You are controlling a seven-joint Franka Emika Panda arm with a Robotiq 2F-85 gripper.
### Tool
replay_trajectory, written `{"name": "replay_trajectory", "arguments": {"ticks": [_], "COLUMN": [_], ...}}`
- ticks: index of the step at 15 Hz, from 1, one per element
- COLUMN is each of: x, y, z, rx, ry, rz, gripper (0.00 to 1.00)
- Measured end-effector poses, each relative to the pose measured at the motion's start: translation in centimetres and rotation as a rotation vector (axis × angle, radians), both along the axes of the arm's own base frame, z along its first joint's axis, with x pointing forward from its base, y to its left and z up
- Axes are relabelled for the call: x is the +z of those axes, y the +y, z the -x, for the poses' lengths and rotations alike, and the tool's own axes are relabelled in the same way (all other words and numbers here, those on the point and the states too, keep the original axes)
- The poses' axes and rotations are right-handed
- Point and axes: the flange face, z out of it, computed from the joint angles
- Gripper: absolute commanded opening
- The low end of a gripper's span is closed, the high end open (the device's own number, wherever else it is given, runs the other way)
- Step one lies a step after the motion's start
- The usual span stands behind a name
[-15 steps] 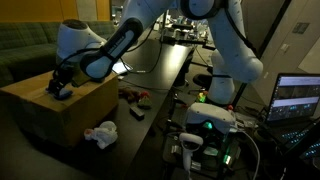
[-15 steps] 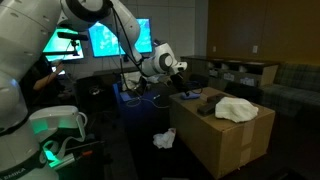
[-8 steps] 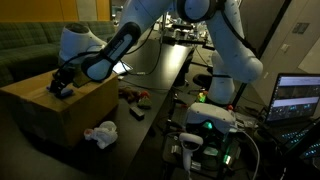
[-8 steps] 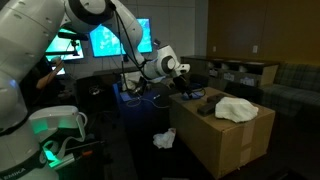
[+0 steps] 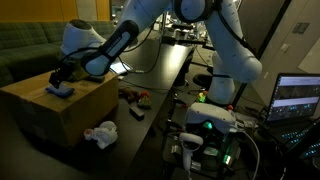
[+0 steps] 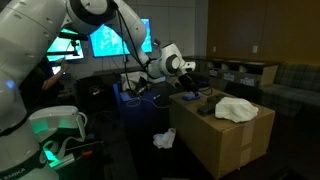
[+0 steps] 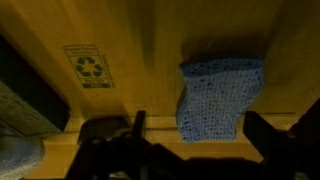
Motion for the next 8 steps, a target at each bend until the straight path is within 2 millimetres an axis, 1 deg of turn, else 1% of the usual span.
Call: {"name": "replay_trajectory", "arguments": {"ticks": [3,8], "x": [-0.4,-1.7], "y": [-0.2,-0.5], "z": [-0.8,-2.4], "rx": [0.016,0.048], "ry": [0.002,0.008], "rz": [-0.014,-0.034], "gripper": [1.00,1.00]}}
